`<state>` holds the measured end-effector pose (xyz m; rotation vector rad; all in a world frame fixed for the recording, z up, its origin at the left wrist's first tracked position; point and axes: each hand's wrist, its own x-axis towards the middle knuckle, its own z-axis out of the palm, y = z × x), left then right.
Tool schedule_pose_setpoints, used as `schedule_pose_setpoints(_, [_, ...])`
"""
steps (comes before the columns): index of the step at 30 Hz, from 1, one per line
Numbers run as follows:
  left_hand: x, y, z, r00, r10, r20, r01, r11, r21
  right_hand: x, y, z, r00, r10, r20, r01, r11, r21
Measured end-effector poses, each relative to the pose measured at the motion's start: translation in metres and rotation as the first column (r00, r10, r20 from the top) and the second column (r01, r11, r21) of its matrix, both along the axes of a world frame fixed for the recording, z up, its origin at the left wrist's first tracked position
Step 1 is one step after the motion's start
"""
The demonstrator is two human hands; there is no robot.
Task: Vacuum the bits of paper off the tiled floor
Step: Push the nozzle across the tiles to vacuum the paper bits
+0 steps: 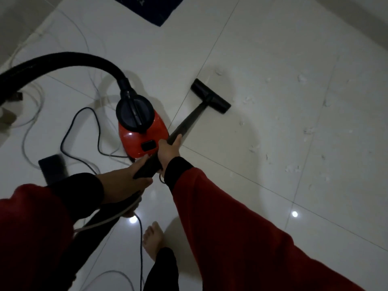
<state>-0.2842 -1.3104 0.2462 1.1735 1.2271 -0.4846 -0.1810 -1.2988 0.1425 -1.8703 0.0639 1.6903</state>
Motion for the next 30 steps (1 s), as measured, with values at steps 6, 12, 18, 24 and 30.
schedule_pose_setpoints(6, [0.005, 0.021, 0.004, 0.956, 0.29, 0.028, -0.278, 0.936, -0.218, 0.005, 0.034, 0.002, 0.985, 0.174, -0.014, -0.174, 0.985, -0.003])
schedule_pose_setpoints(12, [0.049, 0.064, -0.007, 0.948, 0.318, 0.029, -0.308, 0.935, -0.173, 0.047, 0.079, -0.013, 0.998, 0.041, -0.043, -0.039, 0.998, 0.059])
schedule_pose_setpoints(18, [0.114, 0.116, 0.004, 0.94, 0.337, 0.048, -0.327, 0.934, -0.147, 0.118, 0.13, -0.009, 0.998, 0.009, -0.065, -0.003, 0.996, 0.092])
schedule_pose_setpoints(24, [0.168, 0.155, 0.005, 0.949, 0.311, 0.057, -0.304, 0.947, -0.106, 0.168, 0.162, -0.012, 0.989, -0.083, -0.124, 0.1, 0.985, 0.138])
schedule_pose_setpoints(30, [0.194, 0.191, -0.004, 0.985, 0.172, 0.028, -0.172, 0.985, -0.024, 0.201, 0.193, -0.015, 0.991, -0.042, -0.125, 0.057, 0.992, 0.115])
